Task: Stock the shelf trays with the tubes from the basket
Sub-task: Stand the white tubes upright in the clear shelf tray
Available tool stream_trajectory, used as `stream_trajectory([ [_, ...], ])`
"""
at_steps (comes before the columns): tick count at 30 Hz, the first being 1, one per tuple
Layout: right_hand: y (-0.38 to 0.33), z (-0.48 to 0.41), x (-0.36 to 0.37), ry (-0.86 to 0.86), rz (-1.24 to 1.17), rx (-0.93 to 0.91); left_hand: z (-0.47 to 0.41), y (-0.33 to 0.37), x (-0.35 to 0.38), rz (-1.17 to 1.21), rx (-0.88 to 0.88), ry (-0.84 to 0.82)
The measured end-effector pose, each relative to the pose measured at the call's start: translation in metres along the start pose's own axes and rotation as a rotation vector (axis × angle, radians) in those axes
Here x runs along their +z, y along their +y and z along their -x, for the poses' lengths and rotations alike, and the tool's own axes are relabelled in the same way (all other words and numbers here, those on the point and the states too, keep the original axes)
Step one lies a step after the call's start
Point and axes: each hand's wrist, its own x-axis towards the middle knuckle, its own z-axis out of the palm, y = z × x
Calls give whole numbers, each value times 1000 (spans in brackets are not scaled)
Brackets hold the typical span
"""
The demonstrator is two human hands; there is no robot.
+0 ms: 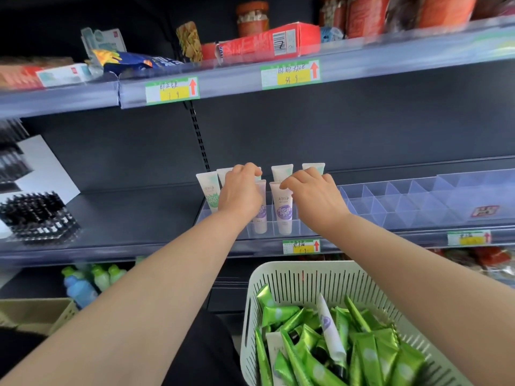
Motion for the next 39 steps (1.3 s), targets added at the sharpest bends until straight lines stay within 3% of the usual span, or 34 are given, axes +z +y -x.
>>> stream_trajectory([
  [8, 0, 50, -4, -36, 45, -8, 49, 2, 6, -161, 172, -91],
  [19, 17, 120, 46, -277, 66, 30, 110, -16, 73, -421, 317, -483],
  [29, 24, 172, 134, -609, 19, 94, 129, -44, 151, -339, 271, -695],
  [34, 19, 179, 166, -774, -4, 156, 137, -60, 175, -257, 225, -711],
  [39, 14, 184, 191, -814, -104, 323, 141, -74, 178, -173, 189, -721],
])
